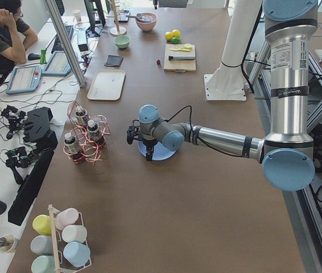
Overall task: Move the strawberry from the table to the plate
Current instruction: 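Lower the left gripper to the blue plate's rim and grip it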
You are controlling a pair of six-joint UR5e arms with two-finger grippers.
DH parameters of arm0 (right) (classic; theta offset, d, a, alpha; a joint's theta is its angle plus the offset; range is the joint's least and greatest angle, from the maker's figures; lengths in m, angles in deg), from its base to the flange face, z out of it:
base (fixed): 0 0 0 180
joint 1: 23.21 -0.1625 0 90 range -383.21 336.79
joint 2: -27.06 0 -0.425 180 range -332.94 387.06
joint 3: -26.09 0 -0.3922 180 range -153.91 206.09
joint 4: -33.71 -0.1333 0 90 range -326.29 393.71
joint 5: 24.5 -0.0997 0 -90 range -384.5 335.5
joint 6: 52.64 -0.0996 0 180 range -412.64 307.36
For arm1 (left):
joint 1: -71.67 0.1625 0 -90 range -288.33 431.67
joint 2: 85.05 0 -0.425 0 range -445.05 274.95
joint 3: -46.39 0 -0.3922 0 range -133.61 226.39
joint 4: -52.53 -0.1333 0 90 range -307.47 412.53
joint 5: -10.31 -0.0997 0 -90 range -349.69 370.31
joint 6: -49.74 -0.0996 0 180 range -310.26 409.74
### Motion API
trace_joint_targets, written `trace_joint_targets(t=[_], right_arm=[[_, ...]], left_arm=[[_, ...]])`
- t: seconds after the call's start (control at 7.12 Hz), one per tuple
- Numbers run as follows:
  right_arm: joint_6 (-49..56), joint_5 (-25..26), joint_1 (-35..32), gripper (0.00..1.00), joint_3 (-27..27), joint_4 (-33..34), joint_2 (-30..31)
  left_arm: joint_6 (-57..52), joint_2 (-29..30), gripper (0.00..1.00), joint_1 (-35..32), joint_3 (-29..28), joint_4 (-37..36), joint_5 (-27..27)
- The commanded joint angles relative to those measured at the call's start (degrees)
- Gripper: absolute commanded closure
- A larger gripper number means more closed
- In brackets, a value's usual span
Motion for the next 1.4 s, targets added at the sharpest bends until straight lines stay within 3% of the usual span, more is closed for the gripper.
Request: trace_joint_targets(t=[0.0,0.42,0.98,1.12,1.26], right_arm=[[0.0,0.0,0.2,0.0,-0.1,0.0,0.1],[0.0,0.0,0.2,0.0,0.0,0.0,0.2],[-0.1,0.2,0.2,0.0,1.4,0.0,0.2],[0.0,0.3,0.2,0.0,1.4,0.0,0.1],[-0.1,0.3,0.2,0.0,1.4,0.0,0.0]], left_arm=[[1.2,0.3,0.1,4.6,-2.5,3.7,-3.0],[1.1,0.4,0.14,5.8,-5.2,6.5,-4.6],[1.0,1.9,0.28,6.1,-7.3,6.8,-4.6],[1.1,2.1,0.32,6.1,-7.5,6.8,-4.6],[1.1,2.2,0.46,6.2,-7.8,6.8,-4.6]])
